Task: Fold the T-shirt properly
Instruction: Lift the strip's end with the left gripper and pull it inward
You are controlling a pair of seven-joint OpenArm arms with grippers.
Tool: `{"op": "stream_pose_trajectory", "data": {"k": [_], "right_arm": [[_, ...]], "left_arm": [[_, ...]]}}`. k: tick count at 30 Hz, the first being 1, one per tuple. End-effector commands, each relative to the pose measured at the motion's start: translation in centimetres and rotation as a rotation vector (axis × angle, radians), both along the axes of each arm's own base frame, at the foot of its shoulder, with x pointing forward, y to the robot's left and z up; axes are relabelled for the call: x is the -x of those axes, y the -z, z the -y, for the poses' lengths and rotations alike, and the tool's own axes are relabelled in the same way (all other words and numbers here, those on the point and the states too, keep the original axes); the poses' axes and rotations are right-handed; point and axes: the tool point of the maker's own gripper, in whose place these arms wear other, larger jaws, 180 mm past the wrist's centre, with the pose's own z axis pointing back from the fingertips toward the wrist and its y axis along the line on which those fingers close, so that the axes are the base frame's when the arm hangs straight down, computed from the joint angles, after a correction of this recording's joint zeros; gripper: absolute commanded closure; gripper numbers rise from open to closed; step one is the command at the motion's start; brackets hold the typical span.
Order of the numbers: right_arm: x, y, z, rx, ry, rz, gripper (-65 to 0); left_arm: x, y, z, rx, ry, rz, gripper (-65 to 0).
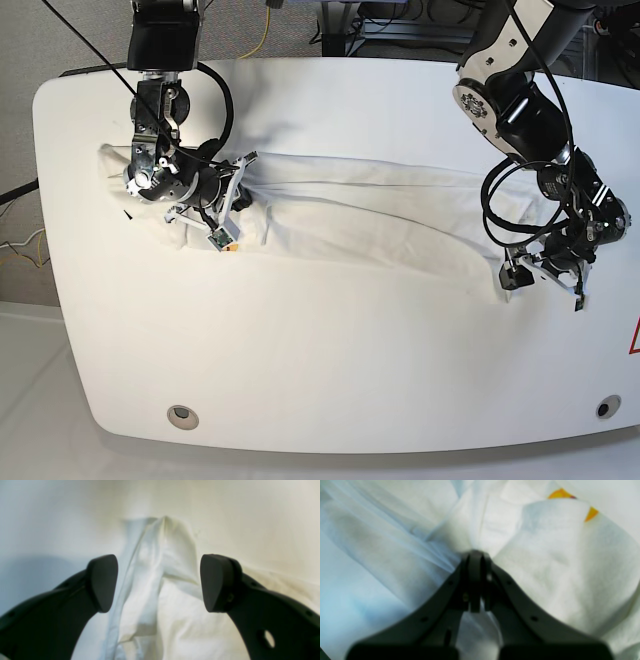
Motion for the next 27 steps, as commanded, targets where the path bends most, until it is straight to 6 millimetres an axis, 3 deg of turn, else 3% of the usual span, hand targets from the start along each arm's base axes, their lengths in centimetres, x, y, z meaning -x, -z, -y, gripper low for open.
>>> {"op": "stream_pose_trajectory", "data": {"k": [1, 8, 12, 27], "right_arm": [[1.6, 1.4, 2.6, 0.117, 0.003, -0.086, -0.4], [1.5, 1.3, 2.9, 0.125, 0.004, -0.085, -0.4], [1.4, 1.3, 2.9, 0.125, 0.004, -0.083, -0.4], [1.3, 1.2, 2.9, 0.127, 0.003, -0.080, -0.4]], "left_arm": [[-0.2, -0.6, -0.9, 0.005, -0.019, 0.025, -48.5], [1.4, 0.9, -1.4, -0.004, -0.027, -0.015, -48.5], [2.3, 1.2, -2.7, -0.028, -0.038, -0.033, -48.5], [2.8, 1.5, -3.5, -0.045, -0.043, -0.042, -48.5]]}}
